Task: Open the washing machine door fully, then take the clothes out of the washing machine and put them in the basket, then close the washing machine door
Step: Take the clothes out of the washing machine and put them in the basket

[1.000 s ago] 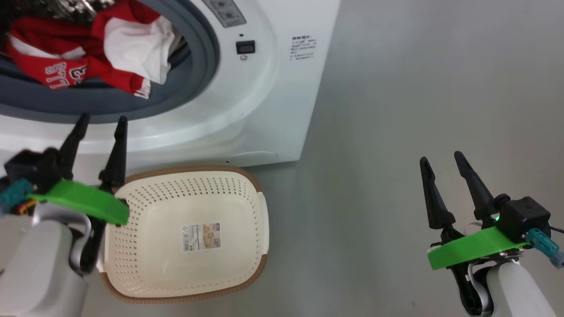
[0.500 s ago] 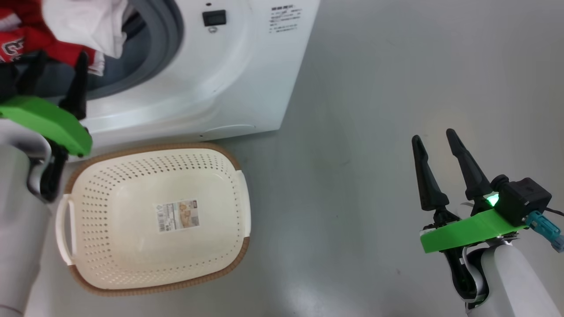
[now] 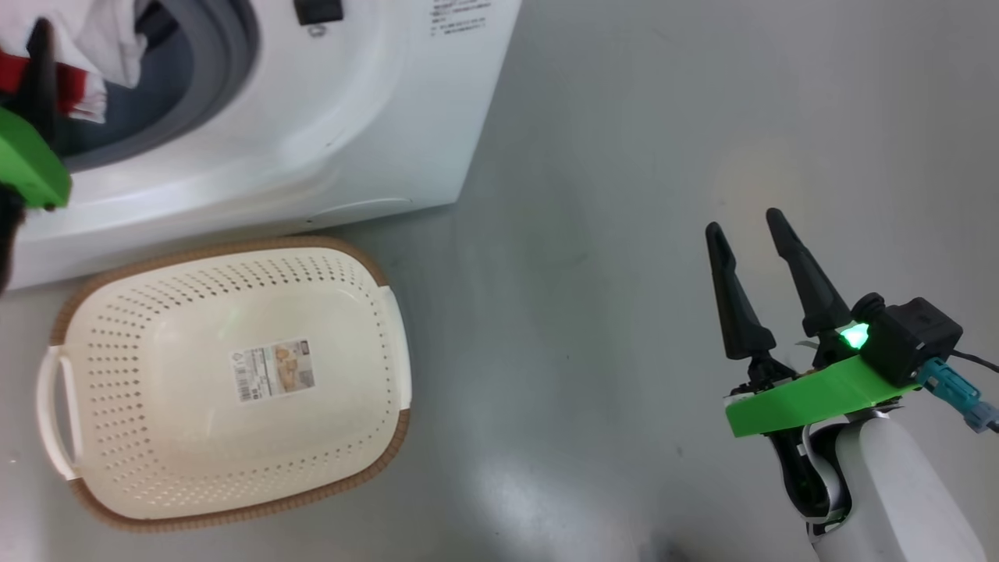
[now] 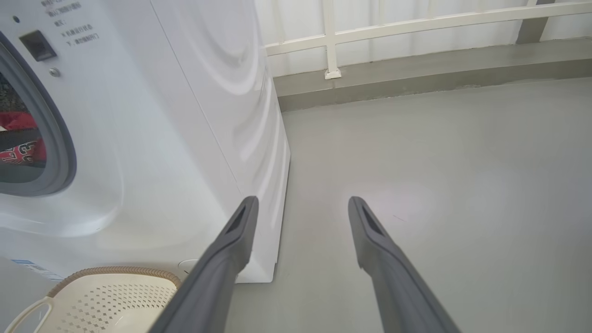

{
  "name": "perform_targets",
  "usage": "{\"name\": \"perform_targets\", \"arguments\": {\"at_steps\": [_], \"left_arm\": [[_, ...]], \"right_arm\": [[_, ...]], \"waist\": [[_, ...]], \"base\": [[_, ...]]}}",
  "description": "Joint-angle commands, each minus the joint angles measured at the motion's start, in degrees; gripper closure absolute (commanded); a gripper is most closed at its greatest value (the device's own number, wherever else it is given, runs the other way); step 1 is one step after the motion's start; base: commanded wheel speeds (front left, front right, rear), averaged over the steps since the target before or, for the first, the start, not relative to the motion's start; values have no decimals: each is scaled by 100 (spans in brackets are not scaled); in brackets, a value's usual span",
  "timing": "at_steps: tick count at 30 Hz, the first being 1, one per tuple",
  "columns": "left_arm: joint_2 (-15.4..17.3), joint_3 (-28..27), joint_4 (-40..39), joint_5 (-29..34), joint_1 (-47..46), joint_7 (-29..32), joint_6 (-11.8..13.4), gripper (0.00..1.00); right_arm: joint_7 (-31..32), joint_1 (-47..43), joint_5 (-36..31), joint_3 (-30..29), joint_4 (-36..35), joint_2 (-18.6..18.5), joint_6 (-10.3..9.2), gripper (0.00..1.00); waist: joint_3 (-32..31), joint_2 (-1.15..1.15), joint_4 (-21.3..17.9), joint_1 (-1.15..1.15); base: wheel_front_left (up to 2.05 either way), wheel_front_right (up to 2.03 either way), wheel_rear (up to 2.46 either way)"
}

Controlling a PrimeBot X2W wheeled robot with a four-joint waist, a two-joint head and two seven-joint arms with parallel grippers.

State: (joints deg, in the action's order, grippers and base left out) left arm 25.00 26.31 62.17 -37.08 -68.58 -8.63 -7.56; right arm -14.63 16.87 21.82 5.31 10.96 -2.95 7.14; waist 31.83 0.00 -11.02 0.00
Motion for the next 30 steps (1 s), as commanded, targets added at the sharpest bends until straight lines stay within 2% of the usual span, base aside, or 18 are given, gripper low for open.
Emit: {"name": "perform_targets", "arguments": {"at_steps": [1, 9, 19, 20, 22, 23, 30], "left_arm": [[342, -41, -47, -76, -170, 31, 8, 0], [678, 259, -30, -572, -438, 301, 8, 0], [839, 795, -547, -1430, -304, 437, 8, 0], [853, 852, -556, -1482, -301, 417, 8, 38], [869, 986, -557, -1556, -291, 386, 8, 88], [871, 1049, -561, -1595, -289, 364, 8, 100], [802, 1377, -639, -1937, -223, -3, 8, 100]], "right_arm": [[-37, -5, 79, 162, -149, 7, 35, 0], [-37, 35, 151, 273, -181, 7, 35, 0], [-37, 55, 175, 266, -186, 7, 35, 0], [-37, 61, 174, 267, -186, 7, 35, 0], [-37, 67, 166, 267, -185, 7, 35, 0], [-37, 68, 163, 266, -186, 7, 35, 0], [-37, 31, 138, 221, -146, 7, 35, 0]], "waist": [[114, 0, -93, 0], [307, 0, -228, 0], [334, 0, -236, 0], [327, 0, -235, 0], [303, 0, -234, 0], [290, 0, -233, 0], [137, 0, -192, 0]], "base": [[0, 0, 0], [0, 0, 0], [0, 0, 0], [0, 0, 0], [0, 0, 0], [0, 0, 0], [0, 0, 0]]}}
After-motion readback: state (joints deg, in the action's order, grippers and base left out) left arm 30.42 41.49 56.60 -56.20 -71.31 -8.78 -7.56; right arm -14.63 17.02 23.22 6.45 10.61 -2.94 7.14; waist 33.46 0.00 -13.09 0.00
